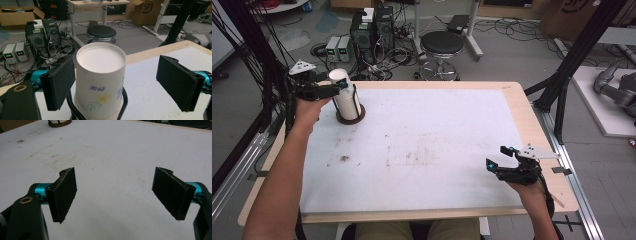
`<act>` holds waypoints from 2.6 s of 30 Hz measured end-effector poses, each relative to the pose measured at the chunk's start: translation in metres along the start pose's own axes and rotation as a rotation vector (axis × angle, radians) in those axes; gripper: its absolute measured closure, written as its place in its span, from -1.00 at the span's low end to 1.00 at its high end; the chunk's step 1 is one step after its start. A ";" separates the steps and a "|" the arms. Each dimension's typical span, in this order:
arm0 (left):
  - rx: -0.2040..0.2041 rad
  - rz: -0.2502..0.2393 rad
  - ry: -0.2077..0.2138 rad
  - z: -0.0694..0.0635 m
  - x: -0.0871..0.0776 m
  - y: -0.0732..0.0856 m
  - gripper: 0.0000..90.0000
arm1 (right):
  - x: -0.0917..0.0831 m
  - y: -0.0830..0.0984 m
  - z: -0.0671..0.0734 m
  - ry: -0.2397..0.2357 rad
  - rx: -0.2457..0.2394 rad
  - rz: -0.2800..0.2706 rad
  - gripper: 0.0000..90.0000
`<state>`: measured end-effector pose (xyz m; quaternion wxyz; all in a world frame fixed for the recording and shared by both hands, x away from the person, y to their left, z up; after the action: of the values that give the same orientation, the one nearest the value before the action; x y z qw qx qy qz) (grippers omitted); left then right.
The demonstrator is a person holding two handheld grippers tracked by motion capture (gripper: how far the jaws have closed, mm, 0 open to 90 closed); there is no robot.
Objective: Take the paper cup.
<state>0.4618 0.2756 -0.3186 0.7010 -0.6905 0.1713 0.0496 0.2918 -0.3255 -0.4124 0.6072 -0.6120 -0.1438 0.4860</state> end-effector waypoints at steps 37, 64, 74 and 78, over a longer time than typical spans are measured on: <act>-0.065 -0.165 -0.029 0.001 -0.001 -0.022 -0.19 | 0.003 0.003 -0.001 -0.001 0.003 0.035 -0.55; -0.020 -0.262 0.188 -0.038 -0.090 -0.022 -0.17 | 0.005 -0.005 0.006 -0.014 -0.017 0.002 -0.55; 0.052 -0.191 0.355 -0.083 -0.090 0.024 -0.18 | 0.015 -0.012 0.011 -0.029 -0.030 0.021 -0.55; 0.071 -0.170 0.402 -0.099 -0.085 0.038 -0.18 | 0.018 -0.014 0.012 -0.044 -0.044 0.029 -0.55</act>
<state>0.3537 0.1941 -0.3274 0.6785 -0.6732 0.2505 -0.1542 0.2967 -0.3012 -0.4054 0.5832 -0.6164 -0.1590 0.5047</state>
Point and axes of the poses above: each handheld gripper's, and its own axes: x roughly forward along the jaws, y roughly out of its underside, z roughly to its left, the point moved 1 cm from there along x, roughly forward along the jaws, and after that the axes turned 15 degrees about -y, right-handed, at the moved point
